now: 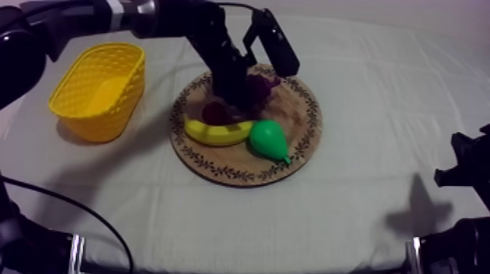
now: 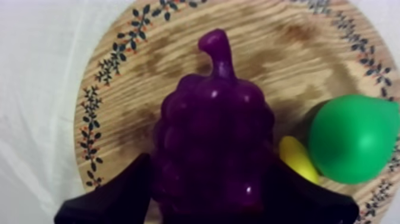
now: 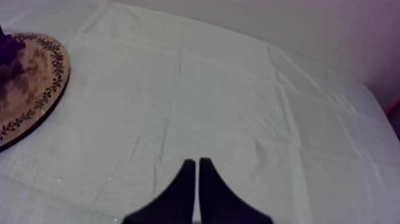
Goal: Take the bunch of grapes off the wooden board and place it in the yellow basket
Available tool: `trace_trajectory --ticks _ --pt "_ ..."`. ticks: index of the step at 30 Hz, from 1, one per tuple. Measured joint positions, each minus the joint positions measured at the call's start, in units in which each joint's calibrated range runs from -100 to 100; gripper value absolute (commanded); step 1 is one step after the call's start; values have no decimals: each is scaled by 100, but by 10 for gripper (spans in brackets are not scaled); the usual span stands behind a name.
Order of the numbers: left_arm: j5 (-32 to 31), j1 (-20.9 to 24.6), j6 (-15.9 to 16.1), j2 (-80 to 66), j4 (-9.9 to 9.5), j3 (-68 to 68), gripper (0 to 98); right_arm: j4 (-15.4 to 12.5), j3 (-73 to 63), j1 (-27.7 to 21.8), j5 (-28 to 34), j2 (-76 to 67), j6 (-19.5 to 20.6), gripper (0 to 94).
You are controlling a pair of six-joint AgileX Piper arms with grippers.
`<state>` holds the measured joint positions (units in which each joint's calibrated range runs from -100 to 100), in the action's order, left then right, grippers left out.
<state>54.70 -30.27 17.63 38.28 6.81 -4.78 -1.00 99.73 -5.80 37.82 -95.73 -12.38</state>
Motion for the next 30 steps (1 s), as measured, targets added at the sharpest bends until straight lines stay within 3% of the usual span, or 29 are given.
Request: trace_trajectory --ticks 13,30 --pt "-49 -311 -387 -1648 -44 1009 536 0 0 0 0 0 0 2" --pt "-25 -653 -1332 -4134 -246 2367 541 0 0 0 -4 0 -3 2"
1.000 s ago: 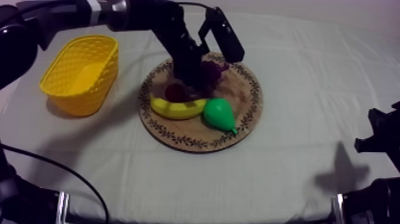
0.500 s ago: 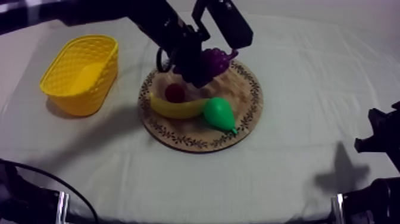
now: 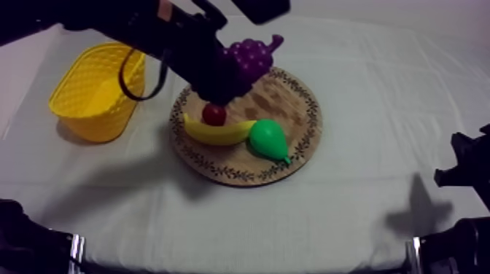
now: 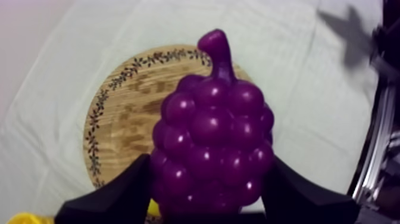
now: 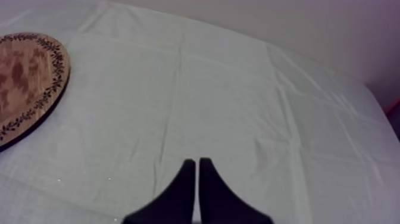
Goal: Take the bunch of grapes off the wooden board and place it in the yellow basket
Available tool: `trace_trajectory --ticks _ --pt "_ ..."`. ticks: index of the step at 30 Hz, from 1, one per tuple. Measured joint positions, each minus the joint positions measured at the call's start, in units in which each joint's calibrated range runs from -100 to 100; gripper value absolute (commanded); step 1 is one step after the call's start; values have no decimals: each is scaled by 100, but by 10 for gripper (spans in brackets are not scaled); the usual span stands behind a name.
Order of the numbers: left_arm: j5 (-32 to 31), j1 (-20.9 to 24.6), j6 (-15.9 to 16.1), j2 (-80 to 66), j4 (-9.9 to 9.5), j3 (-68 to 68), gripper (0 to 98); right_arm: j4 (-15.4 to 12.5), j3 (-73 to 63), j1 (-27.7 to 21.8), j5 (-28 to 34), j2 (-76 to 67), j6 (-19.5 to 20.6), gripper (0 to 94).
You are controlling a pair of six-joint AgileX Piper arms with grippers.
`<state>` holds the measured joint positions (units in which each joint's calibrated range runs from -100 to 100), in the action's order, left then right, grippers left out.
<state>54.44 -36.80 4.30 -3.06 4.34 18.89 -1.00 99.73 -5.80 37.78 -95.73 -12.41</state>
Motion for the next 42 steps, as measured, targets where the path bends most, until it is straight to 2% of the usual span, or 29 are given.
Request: trace_trajectory --ticks 8,15,24,42 --pt "92 329 -299 -640 2 97 547 0 0 0 0 0 0 2" --pt "163 849 -430 -1015 55 297 548 0 0 0 0 0 0 2" --pt "296 1580 -640 -1254 7 605 551 0 0 0 0 0 3 2" --pt "572 2891 -633 -1002 -15 314 569 0 0 0 7 0 3 2"
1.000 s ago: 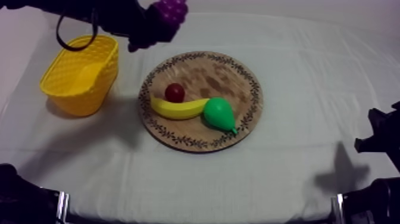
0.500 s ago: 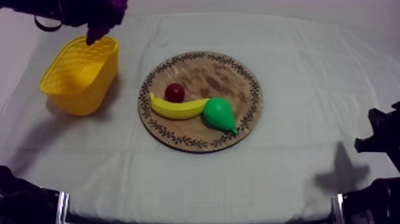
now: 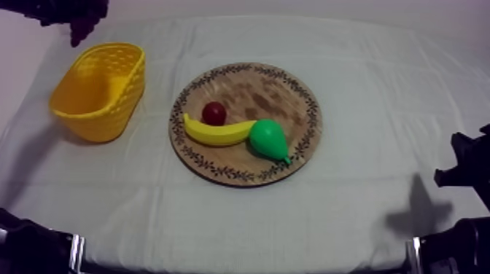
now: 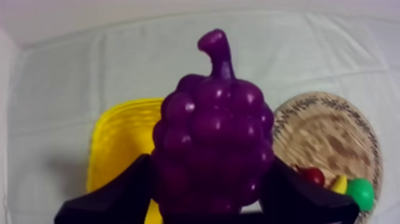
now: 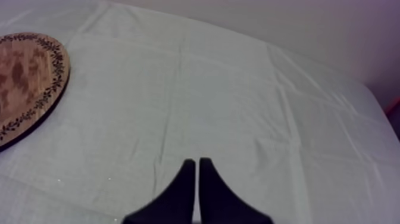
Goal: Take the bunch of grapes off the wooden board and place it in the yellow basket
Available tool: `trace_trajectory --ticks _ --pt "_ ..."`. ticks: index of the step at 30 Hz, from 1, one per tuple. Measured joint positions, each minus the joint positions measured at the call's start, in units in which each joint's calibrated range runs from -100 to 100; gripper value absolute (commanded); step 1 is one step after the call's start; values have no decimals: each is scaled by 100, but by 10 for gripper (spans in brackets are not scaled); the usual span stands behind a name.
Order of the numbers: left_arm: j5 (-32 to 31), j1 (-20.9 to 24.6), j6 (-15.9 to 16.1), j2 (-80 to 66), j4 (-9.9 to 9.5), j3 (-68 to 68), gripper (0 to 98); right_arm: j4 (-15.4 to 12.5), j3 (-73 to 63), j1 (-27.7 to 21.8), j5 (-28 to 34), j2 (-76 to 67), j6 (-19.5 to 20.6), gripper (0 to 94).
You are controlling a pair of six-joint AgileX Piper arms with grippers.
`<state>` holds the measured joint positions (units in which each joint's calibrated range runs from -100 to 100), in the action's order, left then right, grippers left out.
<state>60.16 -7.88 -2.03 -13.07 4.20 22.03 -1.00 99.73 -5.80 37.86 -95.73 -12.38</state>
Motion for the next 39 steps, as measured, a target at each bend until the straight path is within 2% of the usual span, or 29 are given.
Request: trace_trajectory --ticks 9,30,39 --pt "-31 290 29 469 -106 1 577 0 0 0 -7 0 0 2" --pt "-928 250 46 1319 -199 1095 574 0 0 0 -7 0 0 2" --pt "-1291 251 -76 1436 -420 1659 566 0 0 0 -7 0 0 2"
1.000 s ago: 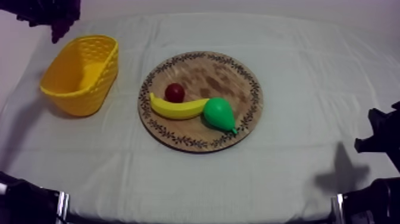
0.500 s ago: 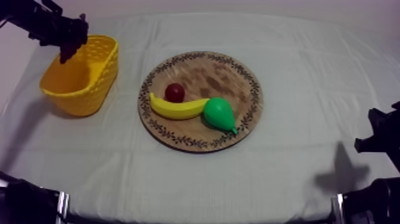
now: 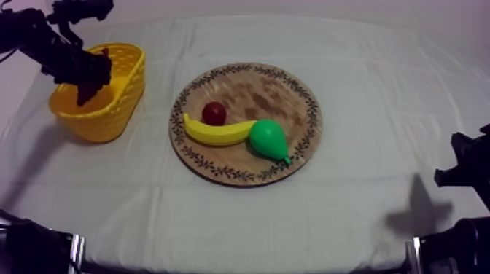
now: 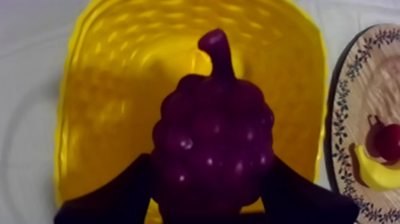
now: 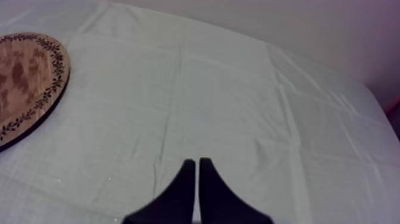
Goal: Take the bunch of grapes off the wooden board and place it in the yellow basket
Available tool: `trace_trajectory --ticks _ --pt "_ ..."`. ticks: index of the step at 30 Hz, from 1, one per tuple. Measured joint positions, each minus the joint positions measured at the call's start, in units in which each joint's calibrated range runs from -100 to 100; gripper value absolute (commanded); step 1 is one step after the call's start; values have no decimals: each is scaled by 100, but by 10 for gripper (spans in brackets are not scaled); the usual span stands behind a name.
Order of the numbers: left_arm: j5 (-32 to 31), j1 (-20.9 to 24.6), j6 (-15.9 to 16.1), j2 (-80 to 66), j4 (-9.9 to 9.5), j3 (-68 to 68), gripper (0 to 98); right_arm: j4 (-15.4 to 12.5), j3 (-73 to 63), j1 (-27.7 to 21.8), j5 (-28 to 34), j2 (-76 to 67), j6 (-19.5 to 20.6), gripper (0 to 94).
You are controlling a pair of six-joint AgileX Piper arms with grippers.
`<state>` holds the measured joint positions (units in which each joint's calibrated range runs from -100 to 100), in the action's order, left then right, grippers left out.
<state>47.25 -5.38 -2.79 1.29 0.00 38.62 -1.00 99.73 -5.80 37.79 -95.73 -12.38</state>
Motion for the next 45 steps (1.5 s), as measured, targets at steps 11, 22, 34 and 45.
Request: trace_trajectory --ticks 11,22,34,45 --pt "-115 3 -44 23 -73 108 712 0 0 0 0 0 0 2" --pt "-119 -42 -36 -170 -73 19 877 0 0 0 0 0 0 2" --pt "-573 4 -34 -1269 -54 914 507 0 0 0 2 0 0 2" --pt "-785 -12 102 -2707 87 2176 152 0 0 0 2 0 0 2"
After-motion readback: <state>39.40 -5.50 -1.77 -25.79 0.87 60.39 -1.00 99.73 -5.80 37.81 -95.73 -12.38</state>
